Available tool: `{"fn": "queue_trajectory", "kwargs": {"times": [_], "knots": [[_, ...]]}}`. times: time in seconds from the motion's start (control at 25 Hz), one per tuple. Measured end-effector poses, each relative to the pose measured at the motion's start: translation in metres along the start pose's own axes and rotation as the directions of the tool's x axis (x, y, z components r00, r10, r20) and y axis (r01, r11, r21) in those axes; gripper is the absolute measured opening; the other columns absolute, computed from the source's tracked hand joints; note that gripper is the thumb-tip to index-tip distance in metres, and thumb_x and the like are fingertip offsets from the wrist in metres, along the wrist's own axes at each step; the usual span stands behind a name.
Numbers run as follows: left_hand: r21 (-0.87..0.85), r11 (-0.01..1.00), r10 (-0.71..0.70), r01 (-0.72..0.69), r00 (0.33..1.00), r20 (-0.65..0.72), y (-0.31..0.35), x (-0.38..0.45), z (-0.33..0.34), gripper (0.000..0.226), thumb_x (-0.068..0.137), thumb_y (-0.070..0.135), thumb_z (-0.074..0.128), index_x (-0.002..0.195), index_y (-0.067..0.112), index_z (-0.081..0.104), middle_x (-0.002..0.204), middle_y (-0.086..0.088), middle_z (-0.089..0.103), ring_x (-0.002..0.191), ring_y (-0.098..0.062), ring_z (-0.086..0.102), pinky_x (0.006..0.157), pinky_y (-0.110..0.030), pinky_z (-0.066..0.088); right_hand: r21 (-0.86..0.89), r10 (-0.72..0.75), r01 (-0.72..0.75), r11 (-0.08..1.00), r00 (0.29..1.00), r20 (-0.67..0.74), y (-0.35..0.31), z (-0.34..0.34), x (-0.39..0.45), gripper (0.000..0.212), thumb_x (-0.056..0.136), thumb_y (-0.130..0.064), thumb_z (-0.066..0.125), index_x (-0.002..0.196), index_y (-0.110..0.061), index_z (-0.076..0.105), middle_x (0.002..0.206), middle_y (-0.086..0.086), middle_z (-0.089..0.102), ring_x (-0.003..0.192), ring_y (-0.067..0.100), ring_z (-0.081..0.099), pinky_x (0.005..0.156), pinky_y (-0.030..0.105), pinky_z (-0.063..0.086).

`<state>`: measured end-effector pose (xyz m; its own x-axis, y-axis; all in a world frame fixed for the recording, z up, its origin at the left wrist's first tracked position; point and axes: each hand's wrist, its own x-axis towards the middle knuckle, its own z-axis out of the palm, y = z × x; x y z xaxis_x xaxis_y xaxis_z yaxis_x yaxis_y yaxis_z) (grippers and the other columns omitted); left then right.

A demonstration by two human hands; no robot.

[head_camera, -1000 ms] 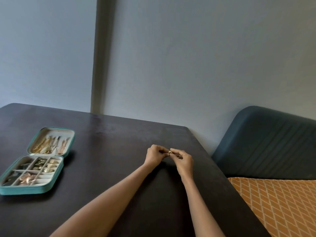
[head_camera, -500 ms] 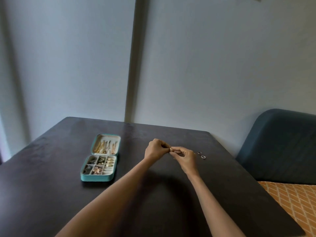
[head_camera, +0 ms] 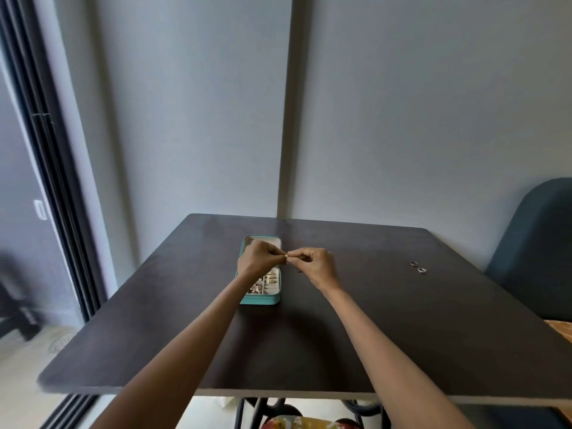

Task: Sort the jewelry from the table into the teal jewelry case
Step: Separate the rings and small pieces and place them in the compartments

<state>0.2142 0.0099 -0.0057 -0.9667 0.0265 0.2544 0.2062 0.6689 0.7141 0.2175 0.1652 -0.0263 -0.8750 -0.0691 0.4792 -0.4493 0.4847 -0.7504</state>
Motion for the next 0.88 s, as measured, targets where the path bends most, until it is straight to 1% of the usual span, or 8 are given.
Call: {"fn": "queue_trajectory", "kwargs": {"times": [0.12, 0.24, 0.32, 0.4, 0.52, 0.64, 0.76, 0.88], "knots": [[0.01, 1.0, -0.017, 0.016, 0.999, 0.044, -0.016, -0.004, -0.01, 0.012, 0.075, 0.033, 0.073, 0.083, 0.025, 0.077, 0.074, 0.006, 0.071, 0.073, -0.009, 0.063, 0.072, -0.033, 0.054, -0.055, -0.008, 0.01, 0.998, 0.999, 0.043, -0.003, 0.014, -0.004, 0.019, 0.075, -0.018, 0.077, 0.094, -0.016, 0.076, 0.083, -0.005, 0.073, 0.068, -0.014, 0.061, 0.066, 0.004, 0.046], [0.028, 0.998, -0.047, 0.047, 0.999, 0.009, -0.024, -0.012, -0.009, 0.013, 0.076, 0.034, 0.072, 0.085, 0.026, 0.077, 0.079, 0.004, 0.073, 0.077, -0.01, 0.065, 0.068, -0.029, 0.05, -0.067, -0.007, 0.011, 0.998, 0.998, 0.057, 0.0, 0.025, -0.008, 0.02, 0.074, -0.019, 0.079, 0.094, -0.015, 0.076, 0.085, -0.002, 0.075, 0.07, -0.015, 0.062, 0.068, 0.004, 0.046], [0.024, 0.999, -0.037, 0.037, 0.999, -0.004, -0.028, -0.014, -0.007, 0.014, 0.076, 0.033, 0.072, 0.087, 0.025, 0.077, 0.08, 0.003, 0.073, 0.078, -0.01, 0.065, 0.067, -0.027, 0.048, -0.068, 0.0, 0.004, 0.998, 0.999, 0.05, 0.001, 0.029, -0.009, 0.018, 0.075, -0.016, 0.077, 0.093, -0.013, 0.076, 0.086, 0.001, 0.075, 0.069, -0.017, 0.061, 0.067, 0.002, 0.045], [-0.015, 1.0, 0.011, -0.01, 0.997, 0.07, -0.034, -0.01, -0.009, 0.016, 0.077, 0.028, 0.073, 0.091, 0.021, 0.076, 0.085, 0.0, 0.074, 0.079, -0.009, 0.064, 0.074, -0.032, 0.052, -0.082, -0.001, 0.006, 0.997, 0.999, 0.054, 0.002, 0.028, -0.008, 0.018, 0.076, -0.016, 0.077, 0.093, -0.012, 0.076, 0.087, 0.0, 0.075, 0.068, -0.017, 0.06, 0.067, 0.001, 0.044], [-0.039, 0.998, 0.065, -0.057, 0.963, 0.26, -0.043, -0.002, -0.018, 0.025, 0.078, 0.017, 0.073, 0.103, 0.017, 0.072, 0.099, -0.003, 0.072, 0.086, -0.01, 0.062, 0.09, -0.037, 0.052, -0.096, -0.003, 0.013, 0.995, 0.994, 0.11, 0.005, 0.023, -0.008, 0.018, 0.076, -0.016, 0.077, 0.093, -0.014, 0.076, 0.089, -0.001, 0.075, 0.073, -0.011, 0.063, 0.072, 0.006, 0.048], [0.087, 0.994, 0.035, -0.065, 0.95, 0.31, -0.044, 0.003, -0.018, 0.04, 0.076, 0.023, 0.073, 0.115, 0.025, 0.064, 0.099, 0.006, 0.068, 0.1, -0.015, 0.063, 0.094, -0.037, 0.049, -0.126, -0.013, 0.038, 0.991, 0.982, 0.19, 0.01, 0.021, -0.01, 0.02, 0.077, -0.018, 0.076, 0.097, -0.016, 0.076, 0.095, -0.001, 0.075, 0.084, -0.001, 0.066, 0.079, 0.015, 0.052], [0.337, 0.93, 0.037, -0.147, 0.949, 0.313, -0.037, 0.006, -0.015, 0.048, 0.077, 0.031, 0.07, 0.122, 0.03, 0.057, 0.116, 0.005, 0.064, 0.113, -0.015, 0.055, 0.097, -0.033, 0.041, -0.191, -0.017, 0.069, 0.979, 0.964, 0.264, 0.006, 0.022, -0.012, 0.024, 0.079, -0.018, 0.074, 0.103, -0.014, 0.074, 0.102, 0.001, 0.073, 0.09, 0.002, 0.065, 0.082, 0.014, 0.05], [0.443, 0.874, 0.044, -0.198, 0.941, 0.334, -0.032, 0.011, -0.015, 0.05, 0.076, 0.033, 0.07, 0.124, 0.032, 0.056, 0.124, 0.002, 0.059, 0.118, -0.018, 0.05, 0.098, -0.033, 0.037, -0.223, -0.02, 0.083, 0.971, 0.962, 0.273, 0.001, 0.021, -0.012, 0.024, 0.081, -0.015, 0.072, 0.105, -0.012, 0.073, 0.104, 0.003, 0.072, 0.092, 0.003, 0.064, 0.082, 0.013, 0.048]]}}
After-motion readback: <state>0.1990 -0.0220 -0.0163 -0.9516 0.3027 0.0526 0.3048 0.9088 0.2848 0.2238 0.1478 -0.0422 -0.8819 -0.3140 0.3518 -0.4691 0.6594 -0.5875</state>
